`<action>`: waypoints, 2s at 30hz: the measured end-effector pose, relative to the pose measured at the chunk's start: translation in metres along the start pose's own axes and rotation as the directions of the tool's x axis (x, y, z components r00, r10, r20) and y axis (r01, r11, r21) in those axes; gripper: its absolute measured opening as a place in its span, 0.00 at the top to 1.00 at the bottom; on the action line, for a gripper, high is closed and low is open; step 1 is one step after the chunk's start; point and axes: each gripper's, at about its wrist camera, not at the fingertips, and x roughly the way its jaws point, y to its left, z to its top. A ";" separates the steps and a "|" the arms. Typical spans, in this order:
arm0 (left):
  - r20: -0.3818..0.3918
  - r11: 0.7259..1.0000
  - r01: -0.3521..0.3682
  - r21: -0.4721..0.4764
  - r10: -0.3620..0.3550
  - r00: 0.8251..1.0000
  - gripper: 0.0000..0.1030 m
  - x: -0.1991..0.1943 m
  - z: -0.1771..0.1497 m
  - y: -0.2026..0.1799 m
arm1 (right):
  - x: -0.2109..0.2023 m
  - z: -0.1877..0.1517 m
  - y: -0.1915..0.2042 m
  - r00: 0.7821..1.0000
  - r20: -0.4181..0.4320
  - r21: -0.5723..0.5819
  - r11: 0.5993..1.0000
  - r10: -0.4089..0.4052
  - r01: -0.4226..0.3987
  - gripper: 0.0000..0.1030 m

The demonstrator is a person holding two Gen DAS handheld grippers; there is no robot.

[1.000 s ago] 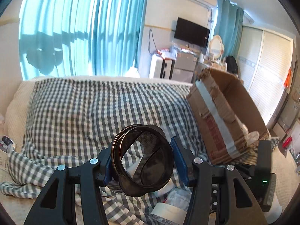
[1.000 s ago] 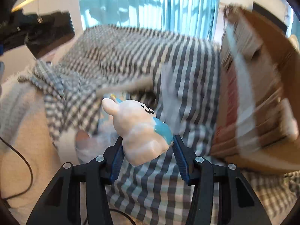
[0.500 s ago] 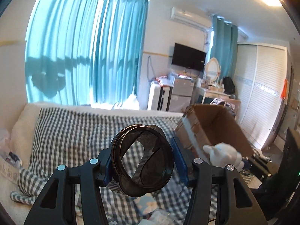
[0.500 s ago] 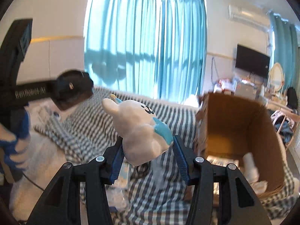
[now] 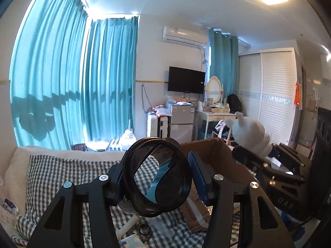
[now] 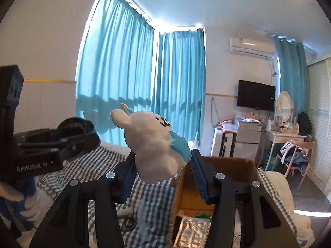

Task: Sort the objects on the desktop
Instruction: 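Carry the black ring and white plush bunny over the cardboard box with both grippers, then open both grippers to drop the ring and bunny into the box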

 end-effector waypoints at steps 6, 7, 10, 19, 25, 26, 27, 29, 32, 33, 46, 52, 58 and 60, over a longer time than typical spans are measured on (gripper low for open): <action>0.015 0.999 0.024 0.042 -0.025 1.000 0.46 0.014 0.012 -0.028 | -0.011 0.004 -0.025 0.998 0.009 0.015 0.998 -0.066 0.066 0.52; 0.014 0.998 0.032 0.052 -0.033 0.999 0.46 0.018 0.013 -0.034 | -0.012 0.002 -0.030 0.998 0.008 0.027 0.998 -0.065 0.065 0.52; 0.004 0.996 0.058 0.068 -0.058 0.998 0.46 0.033 0.015 -0.047 | -0.015 -0.001 -0.042 0.997 0.008 0.051 0.995 -0.082 0.082 0.52; -0.061 0.988 0.131 0.084 -0.126 0.990 0.46 0.086 0.005 -0.083 | 0.014 -0.032 -0.075 0.984 -0.073 0.132 0.977 -0.161 0.169 0.52; -0.109 0.980 0.174 0.091 -0.164 0.980 0.46 0.124 -0.006 -0.101 | 0.038 -0.051 -0.091 0.979 -0.130 0.152 0.972 -0.158 0.178 0.65; -0.118 0.979 0.182 0.089 -0.172 0.978 0.46 0.132 -0.008 -0.103 | 0.044 -0.056 -0.095 0.975 -0.153 0.152 0.972 -0.158 0.182 0.69; -0.126 0.978 0.190 0.088 -0.178 0.976 0.46 0.138 -0.011 -0.105 | 0.048 -0.060 -0.096 0.972 -0.171 0.151 0.971 -0.159 0.186 0.70; -0.147 0.975 0.205 0.086 -0.191 0.971 0.46 0.157 -0.015 -0.111 | 0.058 -0.072 -0.104 0.961 -0.211 0.157 0.965 -0.177 0.212 0.71; -0.179 0.966 0.242 0.089 -0.223 0.958 0.46 0.180 -0.023 -0.122 | 0.068 -0.087 -0.116 0.946 -0.266 0.178 0.955 -0.185 0.237 0.71; -0.189 0.964 0.249 0.092 -0.229 0.955 0.46 0.186 -0.026 -0.124 | 0.072 -0.091 -0.120 0.937 -0.291 0.179 0.951 -0.194 0.253 0.71; -0.255 0.969 0.237 0.065 -0.214 0.943 0.21 0.227 -0.044 -0.134 | 0.085 -0.112 -0.133 0.883 -0.398 0.165 0.928 -0.248 0.335 0.43; -0.166 0.981 0.189 0.031 -0.182 0.969 0.06 0.196 -0.019 -0.112 | 0.061 -0.091 -0.118 0.916 -0.310 0.164 0.935 -0.254 0.315 0.26; -0.110 0.988 0.153 -0.023 -0.155 0.982 0.00 0.157 0.007 -0.079 | 0.045 -0.067 -0.090 0.944 -0.200 0.126 0.948 -0.264 0.292 0.11; -0.082 0.991 0.126 -0.036 -0.129 0.988 0.00 0.143 0.015 -0.069 | 0.041 -0.059 -0.082 0.949 -0.167 0.110 0.952 -0.267 0.287 0.08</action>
